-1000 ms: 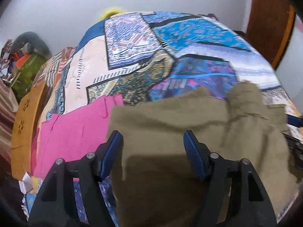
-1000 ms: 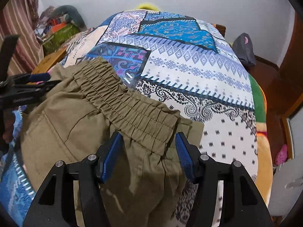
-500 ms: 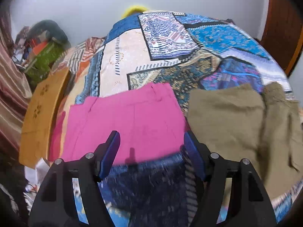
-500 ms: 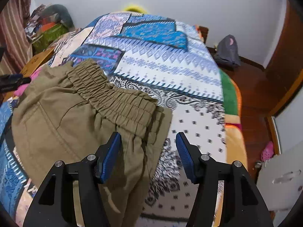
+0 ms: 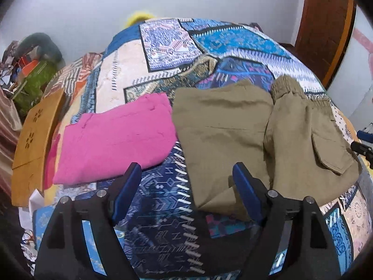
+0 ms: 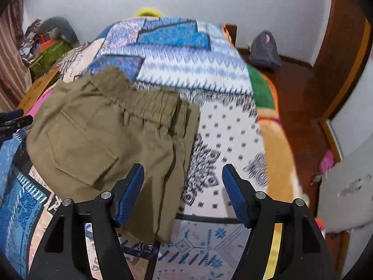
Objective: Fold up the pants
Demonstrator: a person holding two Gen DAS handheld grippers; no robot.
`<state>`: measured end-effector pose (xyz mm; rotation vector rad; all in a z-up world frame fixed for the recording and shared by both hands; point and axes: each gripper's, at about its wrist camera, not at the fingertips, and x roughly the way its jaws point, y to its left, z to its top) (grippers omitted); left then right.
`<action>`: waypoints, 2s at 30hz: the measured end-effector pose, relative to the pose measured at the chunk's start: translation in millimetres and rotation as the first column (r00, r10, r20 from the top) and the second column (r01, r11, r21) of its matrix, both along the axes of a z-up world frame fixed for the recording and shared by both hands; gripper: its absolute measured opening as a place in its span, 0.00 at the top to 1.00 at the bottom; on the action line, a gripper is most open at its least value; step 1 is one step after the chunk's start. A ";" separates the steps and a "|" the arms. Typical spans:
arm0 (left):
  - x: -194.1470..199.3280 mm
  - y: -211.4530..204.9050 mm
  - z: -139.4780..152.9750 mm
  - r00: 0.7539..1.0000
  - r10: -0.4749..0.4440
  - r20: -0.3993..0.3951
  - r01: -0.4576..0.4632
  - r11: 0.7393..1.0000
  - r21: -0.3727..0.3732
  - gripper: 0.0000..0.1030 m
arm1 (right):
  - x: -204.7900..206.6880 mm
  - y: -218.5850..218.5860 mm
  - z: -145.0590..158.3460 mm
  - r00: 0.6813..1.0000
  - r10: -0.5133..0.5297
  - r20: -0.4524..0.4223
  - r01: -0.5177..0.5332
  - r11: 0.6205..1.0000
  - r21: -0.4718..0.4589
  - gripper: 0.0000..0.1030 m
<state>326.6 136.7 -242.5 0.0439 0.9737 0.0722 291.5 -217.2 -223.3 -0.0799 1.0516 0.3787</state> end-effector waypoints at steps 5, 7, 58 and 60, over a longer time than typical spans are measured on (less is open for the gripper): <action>16.5 4.9 -21.4 0.999 0.012 -0.049 -0.015 0.998 -0.053 0.22 | 15.1 2.6 -21.6 0.996 0.007 -0.086 0.001 0.996 0.084 0.36; 23.5 4.4 -33.2 0.996 -0.014 -0.090 0.004 0.995 -0.102 0.22 | 21.7 5.1 -32.0 0.993 0.024 -0.114 -0.011 0.994 0.110 0.36; -15.6 44.1 127.9 0.963 0.028 0.269 -0.035 0.999 0.022 0.98 | 29.3 133.1 128.4 0.928 0.241 0.286 -0.289 0.947 0.140 0.93; -13.9 59.6 131.8 0.959 0.050 0.279 -0.060 0.998 0.028 0.98 | 32.5 154.0 134.9 0.914 0.262 0.309 -0.314 0.940 0.132 0.93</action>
